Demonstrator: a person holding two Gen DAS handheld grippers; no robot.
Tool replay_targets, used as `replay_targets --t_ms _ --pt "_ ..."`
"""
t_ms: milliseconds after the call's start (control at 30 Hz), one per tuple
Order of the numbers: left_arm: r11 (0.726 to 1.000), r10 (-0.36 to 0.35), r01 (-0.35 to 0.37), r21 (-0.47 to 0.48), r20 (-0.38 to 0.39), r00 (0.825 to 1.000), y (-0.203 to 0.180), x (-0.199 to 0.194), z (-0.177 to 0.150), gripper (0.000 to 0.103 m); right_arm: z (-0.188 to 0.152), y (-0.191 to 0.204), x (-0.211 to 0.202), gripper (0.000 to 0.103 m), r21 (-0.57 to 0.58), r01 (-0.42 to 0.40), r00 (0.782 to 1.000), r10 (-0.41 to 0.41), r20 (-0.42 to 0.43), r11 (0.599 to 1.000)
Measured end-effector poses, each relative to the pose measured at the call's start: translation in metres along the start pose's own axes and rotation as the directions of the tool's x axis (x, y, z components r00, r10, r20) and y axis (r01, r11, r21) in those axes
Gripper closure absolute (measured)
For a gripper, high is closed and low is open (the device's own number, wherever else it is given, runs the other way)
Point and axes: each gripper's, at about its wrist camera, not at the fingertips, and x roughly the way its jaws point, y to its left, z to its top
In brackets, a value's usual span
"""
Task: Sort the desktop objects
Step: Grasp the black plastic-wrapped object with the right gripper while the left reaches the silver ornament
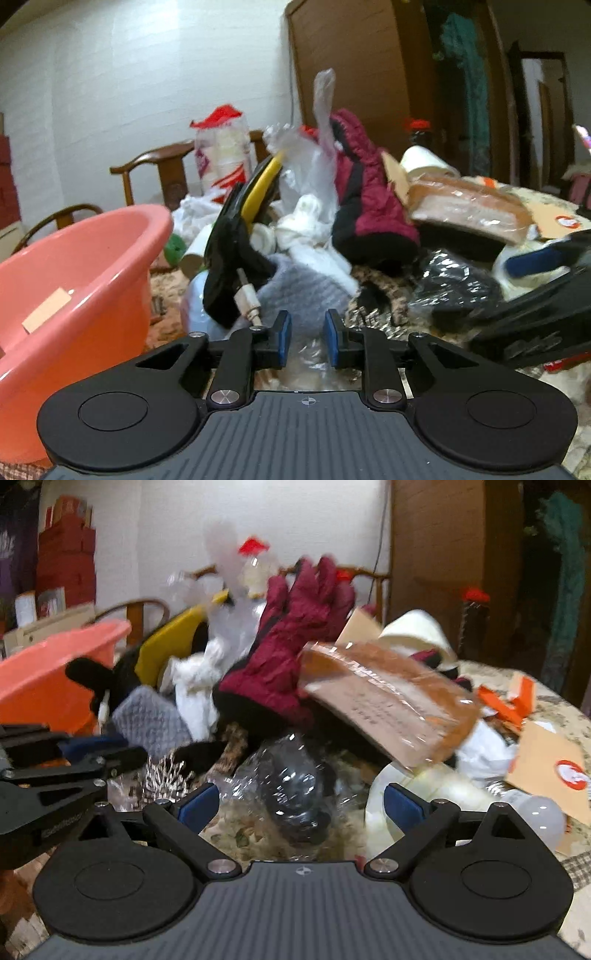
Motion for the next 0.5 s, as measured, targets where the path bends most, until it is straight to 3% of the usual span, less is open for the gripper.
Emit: replay_targets --t_ms 100,267,433,500 --pt "1.0 -0.006 0.006 0.026 0.014 1.0 -0.006 -0.002 0.0 0.051 -0.003 0.009 0.015 0.008 -0.072 0.026 0.999 -0.028 -0.033 0.997" --pt "0.997 -0.039 0.041 0.067 -0.031 0.999 -0.014 0.008 0.003 0.048 0.002 0.003 0.029 0.027 -0.04 0.022 0.997 -0.025 -0.069 0.999" --pt "0.993 -0.025 0.029 0.117 -0.042 0.999 -0.023 0.013 0.003 0.032 0.001 -0.008 0.031 0.042 0.022 -0.012 0.997 0.014 -0.082 1.0" --pt "0.989 -0.011 0.017 0.15 -0.039 0.999 -0.027 0.016 0.004 0.017 -0.002 -0.01 0.028 0.043 0.034 -0.004 0.997 0.007 -0.075 0.999"
